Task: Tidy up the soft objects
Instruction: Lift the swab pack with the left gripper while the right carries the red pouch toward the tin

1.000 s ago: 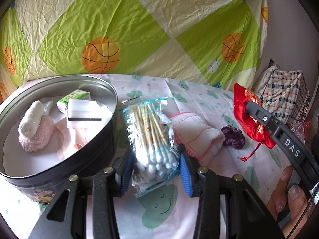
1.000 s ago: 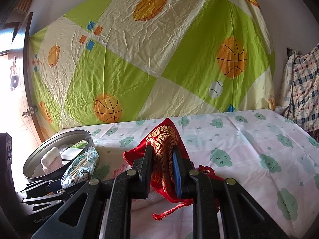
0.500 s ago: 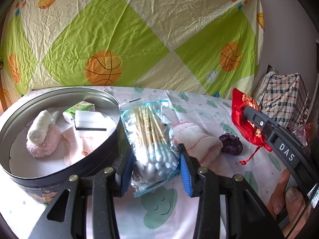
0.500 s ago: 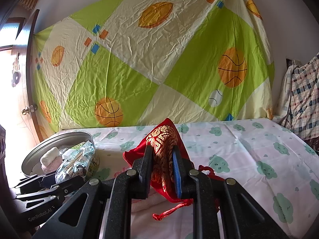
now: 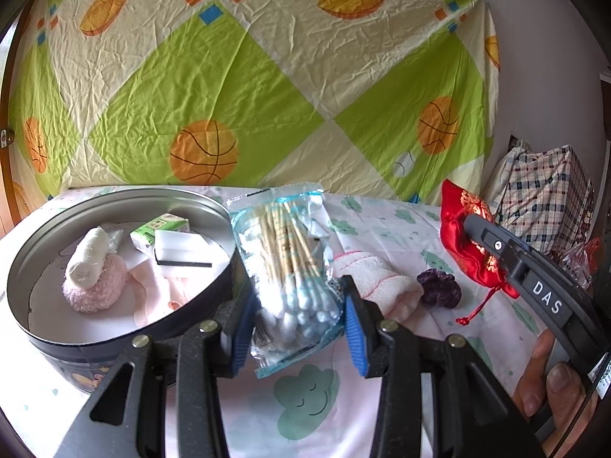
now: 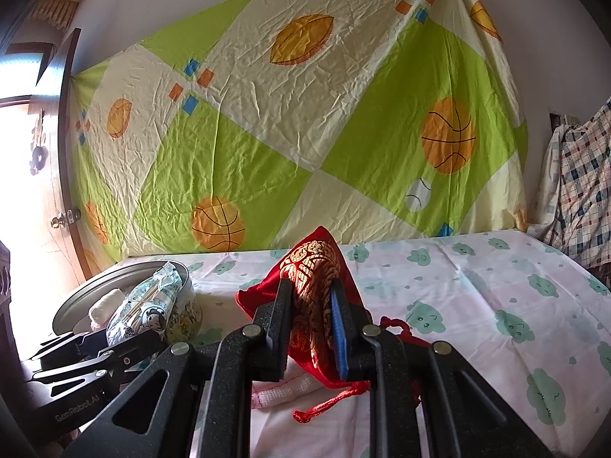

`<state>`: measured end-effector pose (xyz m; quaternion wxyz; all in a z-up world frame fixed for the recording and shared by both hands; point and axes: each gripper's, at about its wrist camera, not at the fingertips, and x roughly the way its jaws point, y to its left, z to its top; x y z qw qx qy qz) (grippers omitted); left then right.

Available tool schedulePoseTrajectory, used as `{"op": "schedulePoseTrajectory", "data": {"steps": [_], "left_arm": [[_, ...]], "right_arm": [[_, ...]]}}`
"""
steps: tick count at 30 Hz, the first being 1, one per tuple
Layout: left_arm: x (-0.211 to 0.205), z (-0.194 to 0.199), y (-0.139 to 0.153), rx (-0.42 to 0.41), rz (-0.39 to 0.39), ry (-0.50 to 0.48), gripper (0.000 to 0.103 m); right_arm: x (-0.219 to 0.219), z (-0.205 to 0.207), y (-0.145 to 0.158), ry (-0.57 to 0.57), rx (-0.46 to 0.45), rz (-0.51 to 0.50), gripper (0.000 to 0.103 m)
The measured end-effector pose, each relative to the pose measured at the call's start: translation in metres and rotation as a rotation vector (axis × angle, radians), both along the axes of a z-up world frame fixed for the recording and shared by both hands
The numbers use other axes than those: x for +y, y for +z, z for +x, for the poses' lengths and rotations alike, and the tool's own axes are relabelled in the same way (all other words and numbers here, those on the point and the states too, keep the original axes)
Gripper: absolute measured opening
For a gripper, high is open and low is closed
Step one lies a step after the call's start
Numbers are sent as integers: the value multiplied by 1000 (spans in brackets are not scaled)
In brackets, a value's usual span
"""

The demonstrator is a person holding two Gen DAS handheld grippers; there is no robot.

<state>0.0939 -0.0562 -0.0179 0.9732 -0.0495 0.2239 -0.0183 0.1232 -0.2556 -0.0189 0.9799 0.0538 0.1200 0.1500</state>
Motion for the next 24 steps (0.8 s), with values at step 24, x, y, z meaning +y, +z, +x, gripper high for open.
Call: {"op": "schedulePoseTrajectory", "data": {"steps": [24], "left_arm": [[1, -16, 7, -90, 22, 21, 41]], "right_arm": [[-2, -19, 5, 31, -74, 36, 21]]}}
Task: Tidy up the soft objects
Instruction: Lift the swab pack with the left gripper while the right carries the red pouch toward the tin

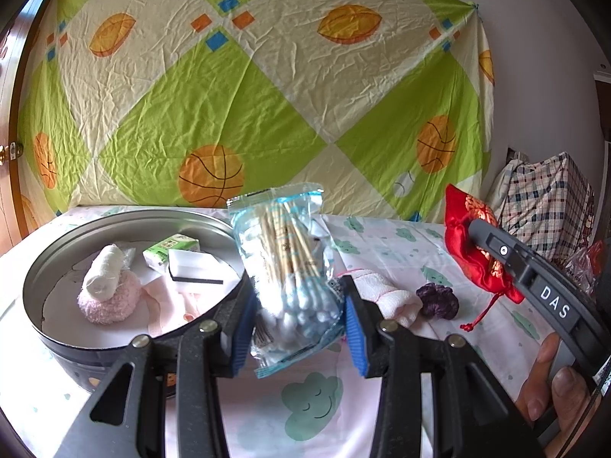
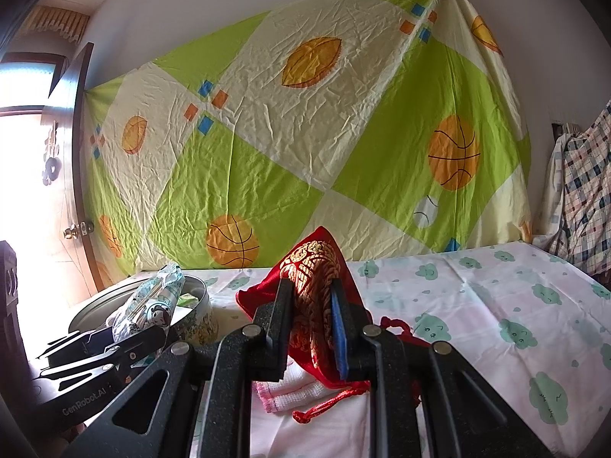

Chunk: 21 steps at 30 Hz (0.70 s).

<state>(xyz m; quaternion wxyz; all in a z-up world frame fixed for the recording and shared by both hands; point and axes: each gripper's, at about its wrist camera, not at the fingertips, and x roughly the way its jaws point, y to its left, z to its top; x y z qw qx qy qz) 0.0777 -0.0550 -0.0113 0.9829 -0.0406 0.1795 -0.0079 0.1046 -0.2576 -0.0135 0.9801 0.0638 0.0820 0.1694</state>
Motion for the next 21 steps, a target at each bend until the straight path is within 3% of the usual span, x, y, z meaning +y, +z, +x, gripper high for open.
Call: {"op": "schedulePoseTrajectory", "data": {"steps": [21], "left_arm": [[12, -11, 5, -64, 28, 30, 41]], "right_arm": [[3, -7, 3, 26, -43, 7, 21]]}}
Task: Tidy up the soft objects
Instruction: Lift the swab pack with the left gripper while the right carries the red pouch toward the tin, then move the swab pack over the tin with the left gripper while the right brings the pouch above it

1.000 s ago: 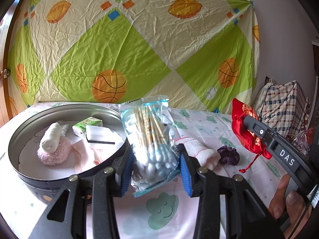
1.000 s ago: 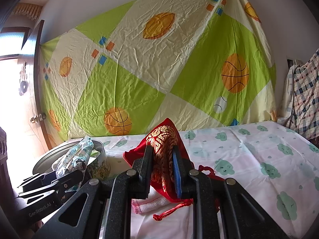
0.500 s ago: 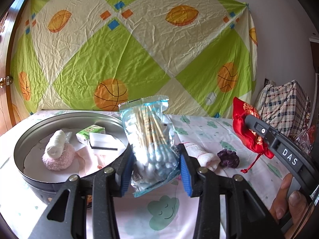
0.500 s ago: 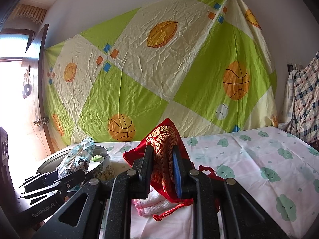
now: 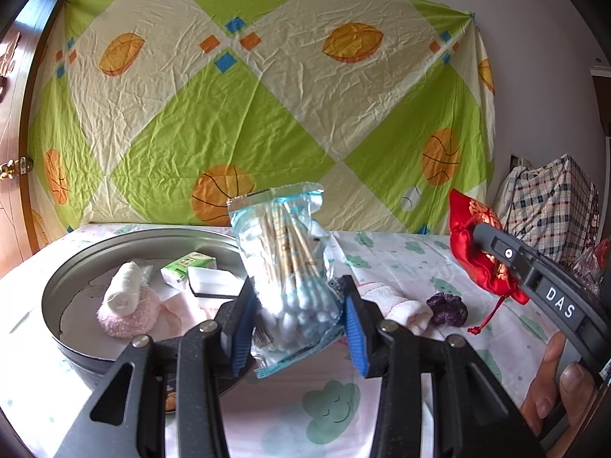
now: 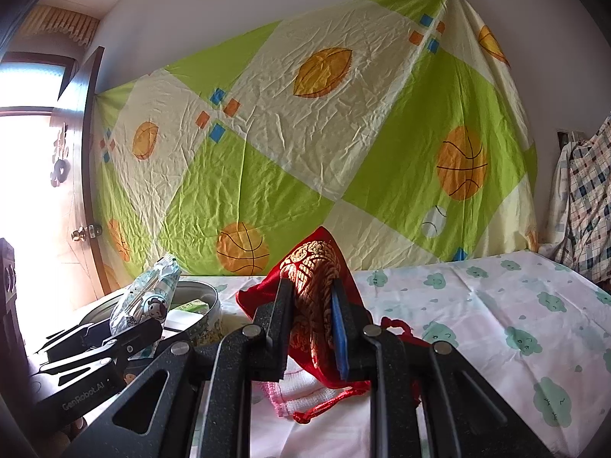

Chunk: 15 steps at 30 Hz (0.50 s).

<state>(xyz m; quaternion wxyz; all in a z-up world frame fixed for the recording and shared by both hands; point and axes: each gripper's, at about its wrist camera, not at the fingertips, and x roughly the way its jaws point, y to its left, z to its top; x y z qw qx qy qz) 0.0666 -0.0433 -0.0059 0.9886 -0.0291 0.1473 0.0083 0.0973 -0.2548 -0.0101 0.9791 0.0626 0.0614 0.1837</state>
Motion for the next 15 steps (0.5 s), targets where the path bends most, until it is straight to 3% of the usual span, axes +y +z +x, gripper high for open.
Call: {"op": "schedulePoseTrajectory", "data": {"steps": [15], "left_arm": [[40, 2, 1, 11, -25, 62, 41]], "right_arm": [[39, 2, -1, 69, 16, -32, 22]]}}
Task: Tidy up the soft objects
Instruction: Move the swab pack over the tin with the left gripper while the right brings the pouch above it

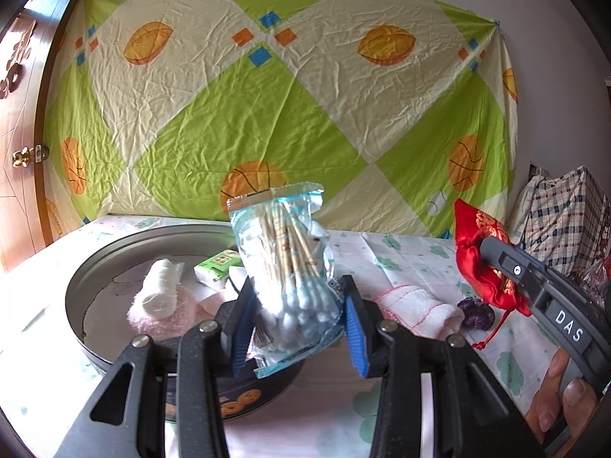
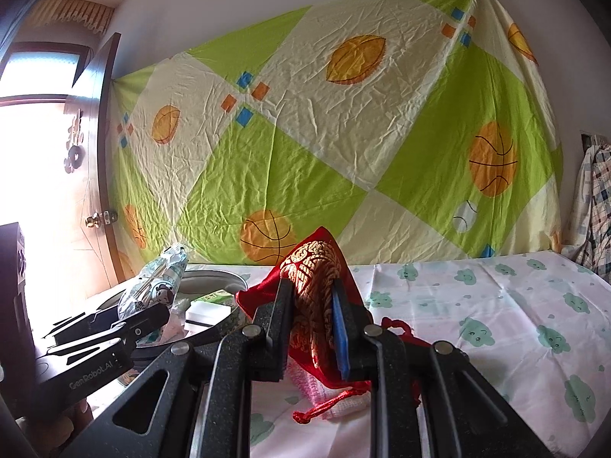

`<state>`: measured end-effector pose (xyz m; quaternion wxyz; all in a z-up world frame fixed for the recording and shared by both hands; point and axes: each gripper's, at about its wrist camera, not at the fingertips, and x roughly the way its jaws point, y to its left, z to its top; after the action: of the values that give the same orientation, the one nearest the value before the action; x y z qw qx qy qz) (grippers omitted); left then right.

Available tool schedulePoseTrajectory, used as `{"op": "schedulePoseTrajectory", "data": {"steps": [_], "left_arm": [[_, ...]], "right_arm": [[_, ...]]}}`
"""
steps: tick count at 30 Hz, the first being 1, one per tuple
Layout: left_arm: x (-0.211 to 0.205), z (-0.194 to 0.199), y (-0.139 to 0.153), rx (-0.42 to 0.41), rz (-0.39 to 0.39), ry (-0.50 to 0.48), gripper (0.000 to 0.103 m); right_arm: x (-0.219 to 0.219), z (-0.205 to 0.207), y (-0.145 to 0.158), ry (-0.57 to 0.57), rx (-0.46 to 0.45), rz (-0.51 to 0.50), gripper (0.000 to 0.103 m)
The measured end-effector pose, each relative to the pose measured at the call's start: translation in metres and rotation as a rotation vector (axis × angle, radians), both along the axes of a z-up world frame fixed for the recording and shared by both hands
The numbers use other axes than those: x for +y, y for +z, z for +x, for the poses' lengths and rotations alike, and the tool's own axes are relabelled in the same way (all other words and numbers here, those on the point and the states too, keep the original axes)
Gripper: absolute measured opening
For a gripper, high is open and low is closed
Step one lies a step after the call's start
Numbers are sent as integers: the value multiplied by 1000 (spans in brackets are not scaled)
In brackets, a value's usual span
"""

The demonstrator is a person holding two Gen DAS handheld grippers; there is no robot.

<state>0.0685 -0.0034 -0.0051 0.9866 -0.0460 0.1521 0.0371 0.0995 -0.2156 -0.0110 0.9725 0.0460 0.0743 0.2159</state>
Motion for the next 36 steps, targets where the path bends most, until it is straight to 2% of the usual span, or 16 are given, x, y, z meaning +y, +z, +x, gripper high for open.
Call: {"op": "schedulePoseTrajectory", "data": {"steps": [17, 36], "left_arm": [[38, 2, -2, 23, -26, 54, 41], [77, 1, 2, 46, -20, 93, 41]], "right_arm": [[56, 6, 1, 112, 22, -56, 22], [100, 23, 7, 193, 71, -94, 22]]}}
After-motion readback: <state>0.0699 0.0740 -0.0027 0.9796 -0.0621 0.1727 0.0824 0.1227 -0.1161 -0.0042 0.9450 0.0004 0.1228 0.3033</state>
